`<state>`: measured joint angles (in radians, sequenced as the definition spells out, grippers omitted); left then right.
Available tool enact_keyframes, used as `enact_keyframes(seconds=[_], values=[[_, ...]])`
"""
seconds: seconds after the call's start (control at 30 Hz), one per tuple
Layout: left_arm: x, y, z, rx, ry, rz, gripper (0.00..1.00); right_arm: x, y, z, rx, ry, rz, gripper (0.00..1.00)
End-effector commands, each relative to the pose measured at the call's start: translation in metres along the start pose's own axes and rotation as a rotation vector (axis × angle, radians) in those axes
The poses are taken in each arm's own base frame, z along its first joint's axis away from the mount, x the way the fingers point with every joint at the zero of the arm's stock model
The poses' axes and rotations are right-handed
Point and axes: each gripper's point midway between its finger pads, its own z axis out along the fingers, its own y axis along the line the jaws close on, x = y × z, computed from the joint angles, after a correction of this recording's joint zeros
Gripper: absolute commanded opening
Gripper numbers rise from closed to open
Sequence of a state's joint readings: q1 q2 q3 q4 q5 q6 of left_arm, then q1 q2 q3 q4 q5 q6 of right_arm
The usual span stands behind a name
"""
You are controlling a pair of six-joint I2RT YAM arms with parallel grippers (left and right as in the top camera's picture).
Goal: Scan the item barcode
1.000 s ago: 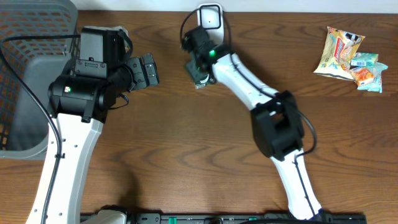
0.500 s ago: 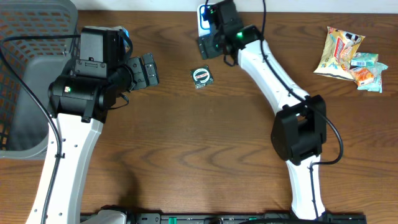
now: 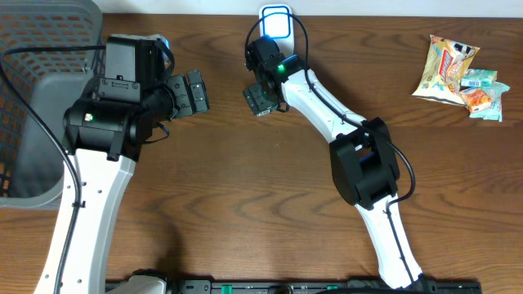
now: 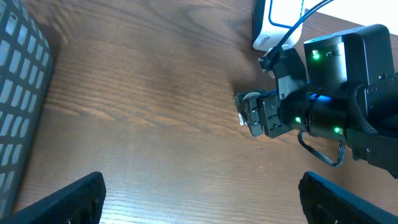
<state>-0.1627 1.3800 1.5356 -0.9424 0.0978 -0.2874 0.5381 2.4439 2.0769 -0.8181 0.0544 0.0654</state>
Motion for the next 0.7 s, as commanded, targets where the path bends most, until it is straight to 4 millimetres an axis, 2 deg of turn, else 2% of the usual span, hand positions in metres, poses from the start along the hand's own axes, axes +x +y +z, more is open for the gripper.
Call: enact_keyframes(seconds=[0.0, 0.23, 0.33, 0.4, 0.67], values=[[-0.003, 0.002, -0.002, -0.011, -0.010, 0.006, 0.98, 0.002, 0.002, 0.001, 0.011, 0.002, 0.016, 0.84], [-0.003, 0.002, -0.002, -0.011, -0.010, 0.006, 0.98, 0.012, 0.012, 0.015, 0.014, 0.032, -0.004, 0.83], [-0.003, 0.002, -0.002, -0.011, -0.011, 0.006, 0.98, 0.021, 0.011, 0.026, 0.017, 0.063, -0.004, 0.75], [-0.003, 0.002, -0.002, -0.011, -0.010, 0.006, 0.98, 0.024, 0.011, 0.027, 0.019, 0.075, 0.001, 0.66], [-0.003, 0.002, -0.002, -0.011, -0.011, 0.006, 0.98, 0.019, 0.010, 0.023, 0.018, 0.057, 0.004, 0.62]])
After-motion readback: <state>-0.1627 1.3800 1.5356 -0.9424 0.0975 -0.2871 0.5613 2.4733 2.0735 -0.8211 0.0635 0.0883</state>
